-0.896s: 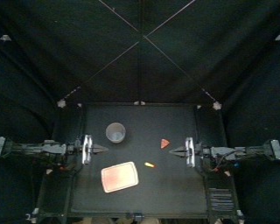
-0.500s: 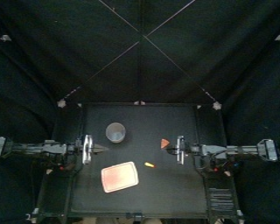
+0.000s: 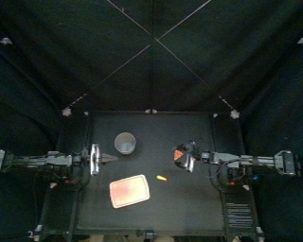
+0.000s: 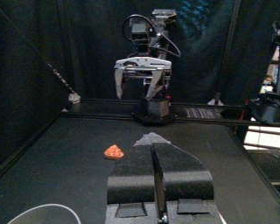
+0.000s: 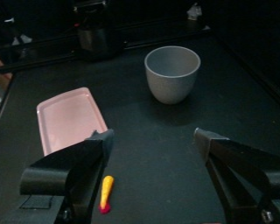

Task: Pick the pie then place it in the grey bowl
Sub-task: Pick the pie

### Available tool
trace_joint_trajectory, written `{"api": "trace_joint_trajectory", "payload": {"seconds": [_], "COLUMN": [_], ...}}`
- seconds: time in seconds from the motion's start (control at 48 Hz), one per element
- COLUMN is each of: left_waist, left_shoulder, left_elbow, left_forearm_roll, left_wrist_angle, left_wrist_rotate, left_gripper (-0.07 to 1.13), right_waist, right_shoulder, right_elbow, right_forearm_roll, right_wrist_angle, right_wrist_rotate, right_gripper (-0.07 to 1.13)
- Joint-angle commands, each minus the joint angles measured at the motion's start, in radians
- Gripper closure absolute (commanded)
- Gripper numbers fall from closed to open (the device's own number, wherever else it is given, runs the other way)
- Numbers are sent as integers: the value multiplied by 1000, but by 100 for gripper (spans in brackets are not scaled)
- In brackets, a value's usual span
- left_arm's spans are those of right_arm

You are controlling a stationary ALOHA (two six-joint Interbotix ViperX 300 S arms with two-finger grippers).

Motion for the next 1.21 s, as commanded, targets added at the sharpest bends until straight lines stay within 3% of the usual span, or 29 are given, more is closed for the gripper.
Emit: {"api": "trace_joint_trajectory", "payload": {"seconds": [0.021, 0.375, 0.604, 0.917, 1.062, 1.208], "left_waist": [11, 32, 48, 54, 54, 54], "left_shoulder": [6, 6, 6, 6, 6, 6], "left_elbow": [-14, -14, -14, -12, -5, 6], "left_forearm_roll": [0, 0, 0, 0, 0, -9], "left_wrist_angle": [-6, -14, -44, -63, -63, -63], "left_wrist_rotate": [2, 2, 3, 0, -3, -5], "left_gripper": [107, 106, 107, 107, 107, 106], "right_waist": [-25, -38, -11, 18, -23, -80], "right_shoulder": [2, 49, 167, 407, 489, 558], "right_elbow": [-31, -175, -206, -241, -270, -330], "right_forearm_roll": [5, -55, -61, -150, -258, -305], "right_wrist_angle": [31, 623, 864, 914, 882, 857], "right_wrist_rotate": [-5, -44, -198, -557, -624, -663], "right_gripper": [-1, -1, -1, -1, -1, -1]}}
